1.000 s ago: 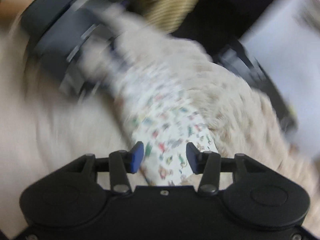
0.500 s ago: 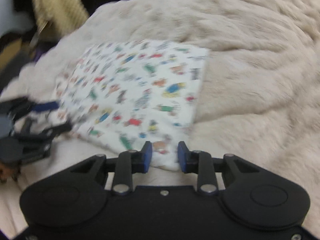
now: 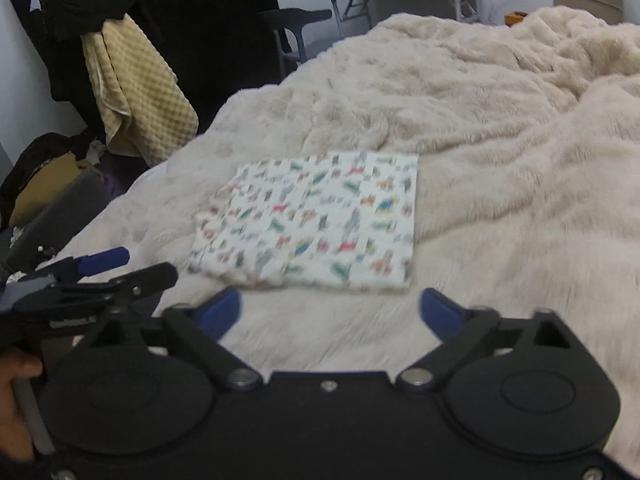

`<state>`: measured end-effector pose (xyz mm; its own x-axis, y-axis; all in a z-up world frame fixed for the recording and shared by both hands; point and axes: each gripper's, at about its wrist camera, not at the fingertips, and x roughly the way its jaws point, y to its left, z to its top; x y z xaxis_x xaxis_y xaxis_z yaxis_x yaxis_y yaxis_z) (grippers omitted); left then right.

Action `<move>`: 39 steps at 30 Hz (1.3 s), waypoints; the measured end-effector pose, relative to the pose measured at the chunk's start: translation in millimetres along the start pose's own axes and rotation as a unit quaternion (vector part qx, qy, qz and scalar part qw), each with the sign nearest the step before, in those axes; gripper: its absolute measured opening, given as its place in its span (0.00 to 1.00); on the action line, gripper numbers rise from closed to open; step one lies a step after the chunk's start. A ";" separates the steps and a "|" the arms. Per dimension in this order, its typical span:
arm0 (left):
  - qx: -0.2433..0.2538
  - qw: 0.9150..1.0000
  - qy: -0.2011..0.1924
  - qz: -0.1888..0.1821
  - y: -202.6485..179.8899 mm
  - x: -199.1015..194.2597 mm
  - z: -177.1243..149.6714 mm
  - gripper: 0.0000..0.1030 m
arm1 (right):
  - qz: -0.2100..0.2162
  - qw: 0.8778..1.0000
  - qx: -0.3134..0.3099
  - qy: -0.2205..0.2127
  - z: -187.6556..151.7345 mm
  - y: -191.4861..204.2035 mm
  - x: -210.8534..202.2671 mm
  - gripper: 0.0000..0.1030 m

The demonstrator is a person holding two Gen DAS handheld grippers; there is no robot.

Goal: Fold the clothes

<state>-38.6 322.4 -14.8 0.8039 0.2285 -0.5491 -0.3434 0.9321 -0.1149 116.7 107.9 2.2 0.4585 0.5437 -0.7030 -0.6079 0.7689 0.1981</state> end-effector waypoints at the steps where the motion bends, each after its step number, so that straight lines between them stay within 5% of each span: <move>1: 0.000 1.000 0.001 0.004 -0.8 1.8 -1.5 1.00 | -0.010 1.000 -0.019 0.002 -5.6 7.2 5.4 1.00; 6: 0.015 0.999 0.031 0.035 -7.8 11.5 -12.4 1.00 | -0.040 0.998 -0.046 0.015 -16.7 13.9 21.1 1.00; 39: 0.027 0.998 0.053 0.030 -11.7 21.9 -25.0 1.00 | -0.078 0.993 -0.087 0.008 -24.1 24.8 23.5 1.00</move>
<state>-29.2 309.4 -46.1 0.7261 0.2556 -0.6383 -0.3605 0.9320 -0.0369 96.8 131.7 -25.8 0.5464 0.4164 -0.7267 -0.6335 0.7730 -0.0334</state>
